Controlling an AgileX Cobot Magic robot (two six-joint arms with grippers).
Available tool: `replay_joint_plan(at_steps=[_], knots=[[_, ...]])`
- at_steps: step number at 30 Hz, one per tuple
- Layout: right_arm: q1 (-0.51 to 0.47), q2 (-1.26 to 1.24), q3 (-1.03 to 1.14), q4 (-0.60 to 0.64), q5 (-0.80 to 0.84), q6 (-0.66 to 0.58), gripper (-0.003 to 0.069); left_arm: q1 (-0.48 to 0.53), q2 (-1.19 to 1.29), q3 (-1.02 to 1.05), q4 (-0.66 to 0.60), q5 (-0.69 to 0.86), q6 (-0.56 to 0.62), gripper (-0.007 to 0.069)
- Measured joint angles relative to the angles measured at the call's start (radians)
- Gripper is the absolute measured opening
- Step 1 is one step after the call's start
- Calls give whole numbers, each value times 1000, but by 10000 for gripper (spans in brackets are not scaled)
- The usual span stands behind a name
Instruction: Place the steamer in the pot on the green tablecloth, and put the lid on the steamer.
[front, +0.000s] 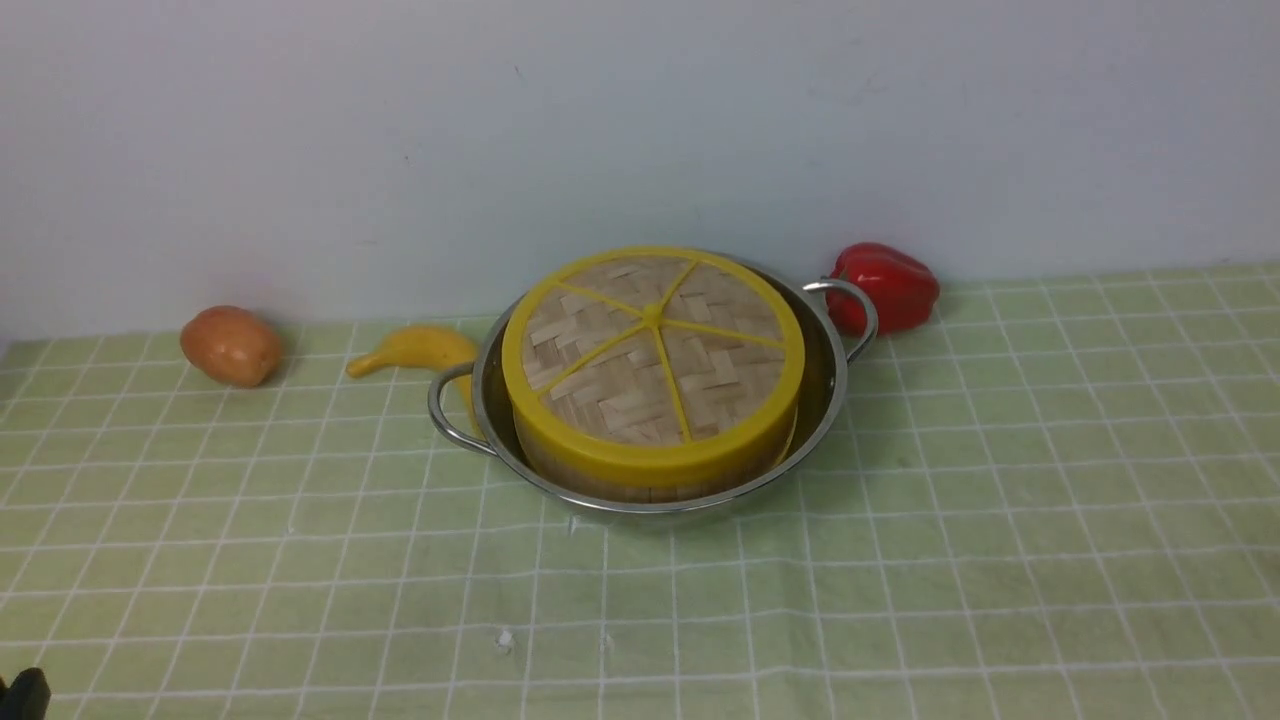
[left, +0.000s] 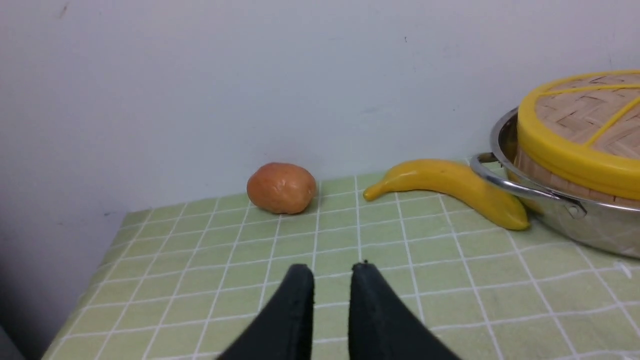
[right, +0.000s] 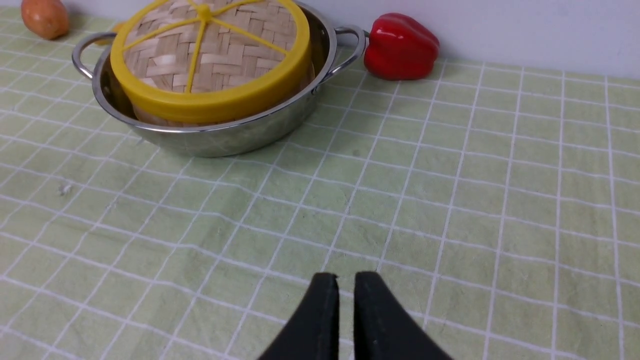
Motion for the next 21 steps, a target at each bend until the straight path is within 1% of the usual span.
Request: replay_joint_plan(at_steps=[15, 17, 18, 19, 21], knots=[[-7, -9, 1, 0, -1, -1, 113, 0, 0, 0, 3, 0, 0, 128], [-61, -53, 15, -8, -30, -8, 124, 0, 0, 0, 3, 0, 0, 135], [-61, -59, 17, -9, -36, -8, 125, 0, 0, 0, 3, 0, 0, 136], [-120, -104, 49, -36, -102, -22, 132, 0, 0, 0, 3, 0, 0, 138], [-173, -157, 98, -63, -187, -28, 140, 0, 0, 0, 3, 0, 0, 139]])
